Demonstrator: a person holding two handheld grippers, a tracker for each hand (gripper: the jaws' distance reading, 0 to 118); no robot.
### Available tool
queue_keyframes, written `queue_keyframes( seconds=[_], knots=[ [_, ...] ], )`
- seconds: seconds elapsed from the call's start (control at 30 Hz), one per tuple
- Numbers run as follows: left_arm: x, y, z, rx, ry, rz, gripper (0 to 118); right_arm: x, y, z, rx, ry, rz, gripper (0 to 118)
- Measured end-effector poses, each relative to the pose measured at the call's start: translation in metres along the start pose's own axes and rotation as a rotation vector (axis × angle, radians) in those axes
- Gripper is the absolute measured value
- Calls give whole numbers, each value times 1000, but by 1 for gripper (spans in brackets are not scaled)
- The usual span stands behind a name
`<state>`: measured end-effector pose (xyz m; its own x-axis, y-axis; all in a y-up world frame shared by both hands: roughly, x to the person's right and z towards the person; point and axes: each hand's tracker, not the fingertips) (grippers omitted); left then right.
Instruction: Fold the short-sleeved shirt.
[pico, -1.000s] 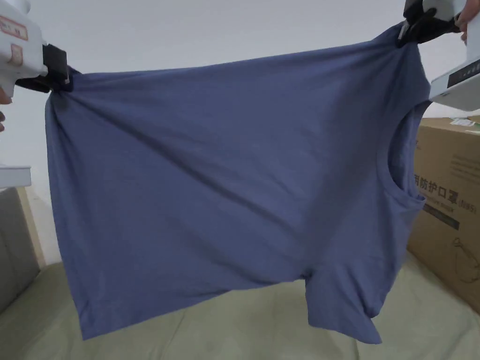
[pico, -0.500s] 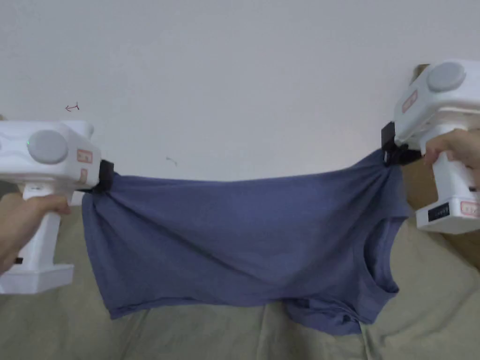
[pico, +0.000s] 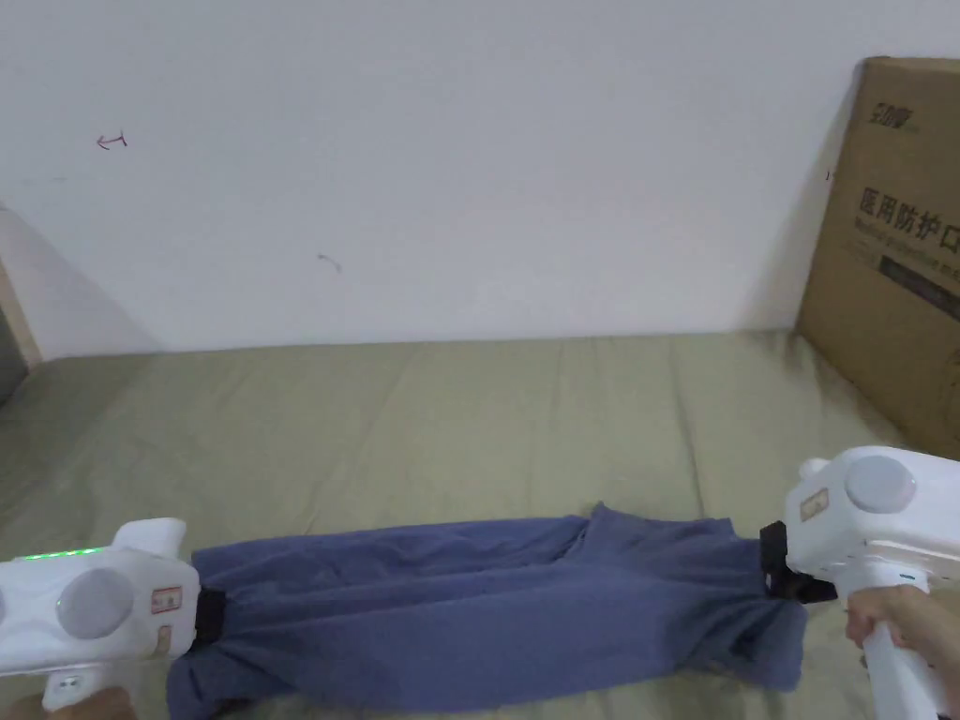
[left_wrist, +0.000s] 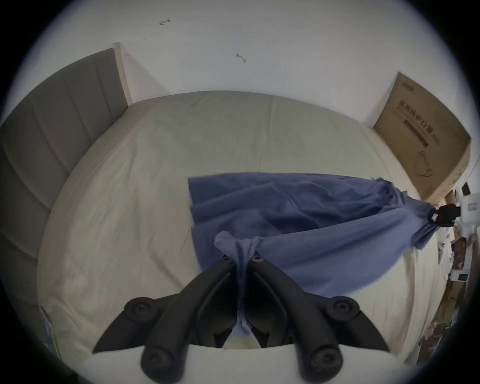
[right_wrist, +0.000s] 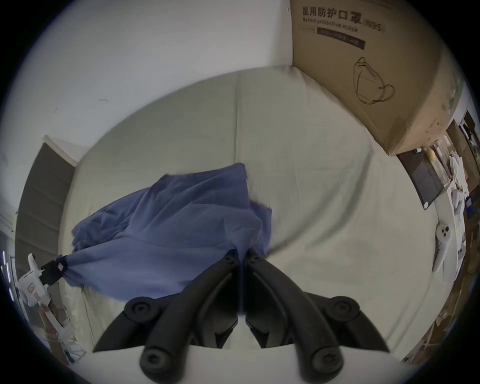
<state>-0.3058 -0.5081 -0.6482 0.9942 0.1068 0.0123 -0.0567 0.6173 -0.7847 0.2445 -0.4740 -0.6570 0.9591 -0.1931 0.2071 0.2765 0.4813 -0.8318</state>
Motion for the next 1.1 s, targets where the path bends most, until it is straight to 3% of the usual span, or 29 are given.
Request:
queue_keyframes(
  seconds=[0.1, 0.2, 0.27, 0.33, 0.43, 0.57, 0.63, 0.77, 0.8, 0.83, 0.87, 0.9, 0.93, 0.97, 1.1],
  knots=[
    [0, -46, 54, 36, -1, -32, 2, 16, -65, 50, 14, 52, 4, 2],
    [2, -109, 118, 90, 13, -60, 2, 26, -138, 94, 31, 19, 61, 2],
    [-2, -154, 153, 83, 1, -40, 2, 33, -186, 118, 28, 22, 55, 2],
    [-5, -193, 178, 61, 8, -42, 2, 39, -230, 135, 31, 27, -18, 2],
    [-12, -245, 206, 13, 24, -58, 2, 50, -293, 152, -14, 57, -59, 2],
    [-36, -289, 230, -35, -4, 57, 2, 71, -347, 160, -44, 48, -128, 2],
    [-35, -302, 245, -22, 0, 52, 2, 77, -365, 166, -28, 25, -180, 2],
    [-37, -311, 253, 6, -37, 103, 4, 79, -373, 160, -19, 46, -151, 2],
    [-35, -310, 254, 0, -39, 106, 11, 77, -373, 160, -6, 41, -134, 5],
    [-34, -309, 256, 4, -34, 111, 24, 74, -372, 160, -4, 39, -112, 20],
    [-32, -308, 262, 16, -27, 114, 45, 71, -371, 164, 5, 21, -78, 46],
    [-31, -307, 265, 44, -36, 112, 78, 68, -372, 168, 20, 18, -43, 74],
    [-31, -306, 271, 69, -54, 121, 96, 67, -373, 174, 45, 24, -10, 82],
    [-30, -306, 279, 79, -67, 130, 104, 62, -374, 183, 74, 17, 20, 82],
    [-26, -308, 307, 147, -97, 162, 102, 49, -376, 210, 123, -32, 99, 80]
  ],
)
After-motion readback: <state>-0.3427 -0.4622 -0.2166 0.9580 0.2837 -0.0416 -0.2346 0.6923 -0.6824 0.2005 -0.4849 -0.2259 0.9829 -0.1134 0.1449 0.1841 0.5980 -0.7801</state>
